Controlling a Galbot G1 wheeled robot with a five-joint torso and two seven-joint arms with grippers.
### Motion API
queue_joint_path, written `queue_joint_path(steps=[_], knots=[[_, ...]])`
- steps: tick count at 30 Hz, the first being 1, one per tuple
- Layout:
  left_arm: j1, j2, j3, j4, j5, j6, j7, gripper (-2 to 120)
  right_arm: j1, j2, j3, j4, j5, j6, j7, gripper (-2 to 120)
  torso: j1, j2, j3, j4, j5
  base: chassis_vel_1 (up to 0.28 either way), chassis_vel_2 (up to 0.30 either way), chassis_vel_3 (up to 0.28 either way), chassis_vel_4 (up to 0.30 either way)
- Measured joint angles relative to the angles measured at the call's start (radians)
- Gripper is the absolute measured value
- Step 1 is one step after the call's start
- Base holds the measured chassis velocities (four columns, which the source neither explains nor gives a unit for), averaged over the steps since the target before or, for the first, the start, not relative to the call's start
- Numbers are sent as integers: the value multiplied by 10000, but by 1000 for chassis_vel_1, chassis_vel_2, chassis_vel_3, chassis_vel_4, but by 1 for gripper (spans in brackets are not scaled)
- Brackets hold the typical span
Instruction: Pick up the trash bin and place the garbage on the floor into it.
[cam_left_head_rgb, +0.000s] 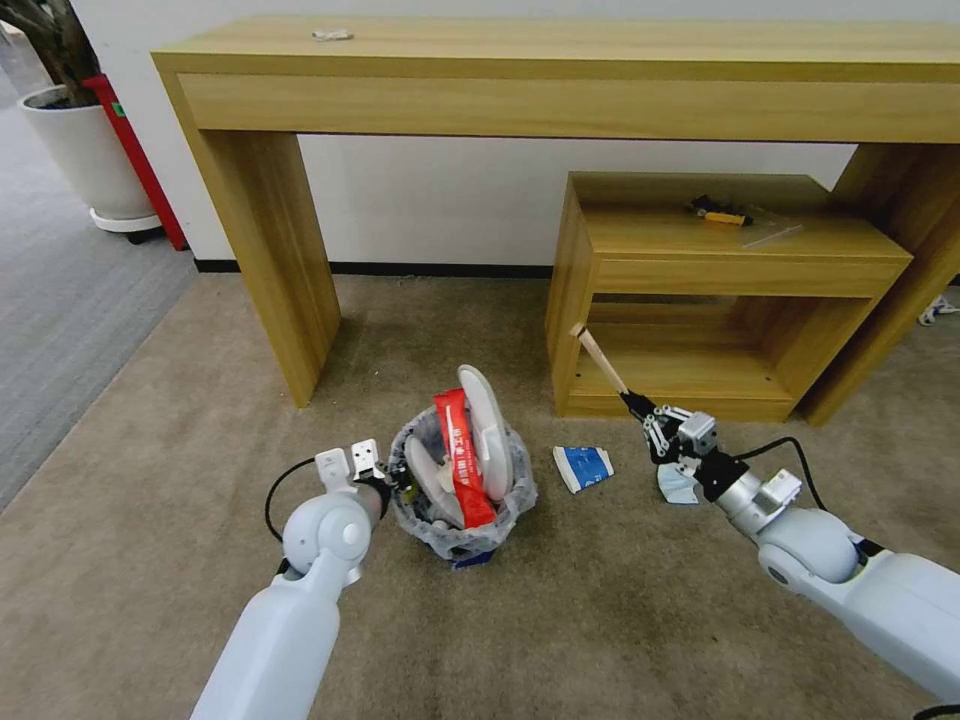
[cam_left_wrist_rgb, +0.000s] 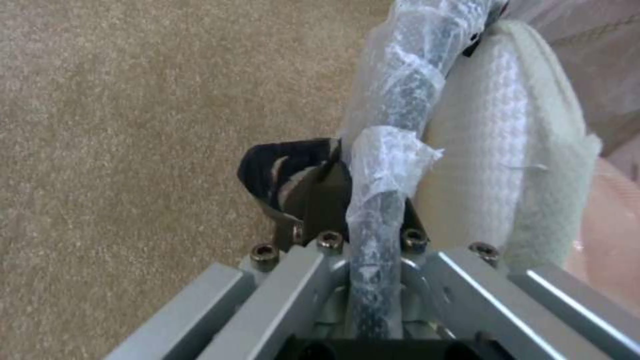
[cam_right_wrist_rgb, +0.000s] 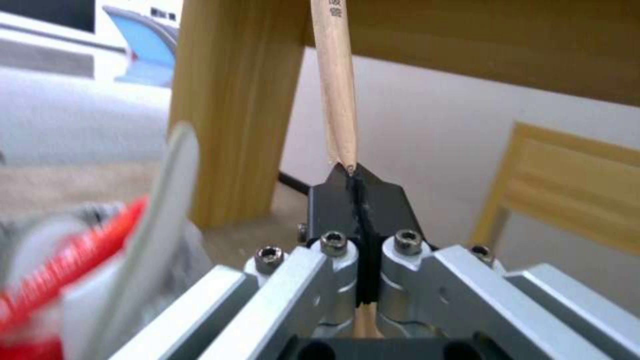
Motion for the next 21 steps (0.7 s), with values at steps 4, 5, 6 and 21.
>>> queue_joint_path(steps=[4,5,6,21], knots=[[-202,101,138,237,-80,-6,0,0,767,216,-765,291,533,-100,15,0,0,1,0,6,1,0,0,0,0],[-261,133,177,276,-138,-6,-1,0,945,291,-967,371,699,-135,26,0,0,1,0,4,-1,0,0,0,0],[-320,172,211,314,-181,-5,-1,0,1119,384,-1214,446,882,-176,30,0,0,1,0,-1,-6,0,0,0,0],[-621,602,34,75,-878,68,-373,0,2511,1537,-3176,633,1585,-561,468,0,1,-1,4,-1,-7,0,0,0,0]])
